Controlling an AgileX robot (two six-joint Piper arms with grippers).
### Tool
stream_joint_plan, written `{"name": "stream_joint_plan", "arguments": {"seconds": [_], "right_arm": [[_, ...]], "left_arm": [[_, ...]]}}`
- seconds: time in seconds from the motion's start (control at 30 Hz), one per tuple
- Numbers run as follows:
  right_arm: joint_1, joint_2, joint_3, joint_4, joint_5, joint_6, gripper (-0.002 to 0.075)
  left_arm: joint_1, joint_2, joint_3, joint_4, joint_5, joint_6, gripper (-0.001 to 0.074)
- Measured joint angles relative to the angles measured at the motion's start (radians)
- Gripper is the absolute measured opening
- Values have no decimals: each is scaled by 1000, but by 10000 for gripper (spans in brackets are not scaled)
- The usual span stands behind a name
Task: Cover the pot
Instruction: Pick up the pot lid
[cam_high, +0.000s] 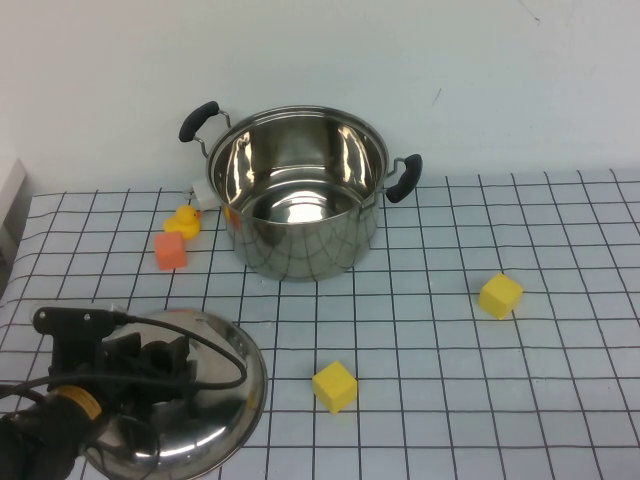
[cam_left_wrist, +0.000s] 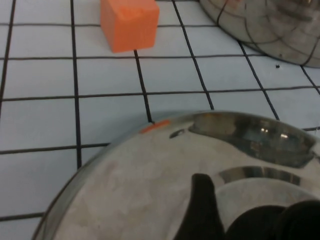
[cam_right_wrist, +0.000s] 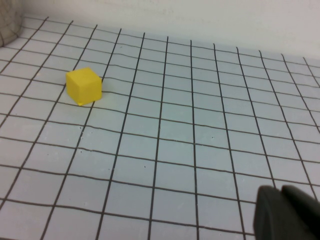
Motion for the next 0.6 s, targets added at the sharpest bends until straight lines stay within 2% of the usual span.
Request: {"name": "stream_joint_plan", "arguments": {"seconds": [0.1,0.2,0.6], "right_arm": [[0,0,0,0,0,0,9],[0,0,0,0,0,0,9],[0,0,0,0,0,2,9]], "left_arm": [[0,13,0,3,-20,0,426],[0,16,0,15,-34,0,307],[0,-78,4,-11,47,-6,312]]}}
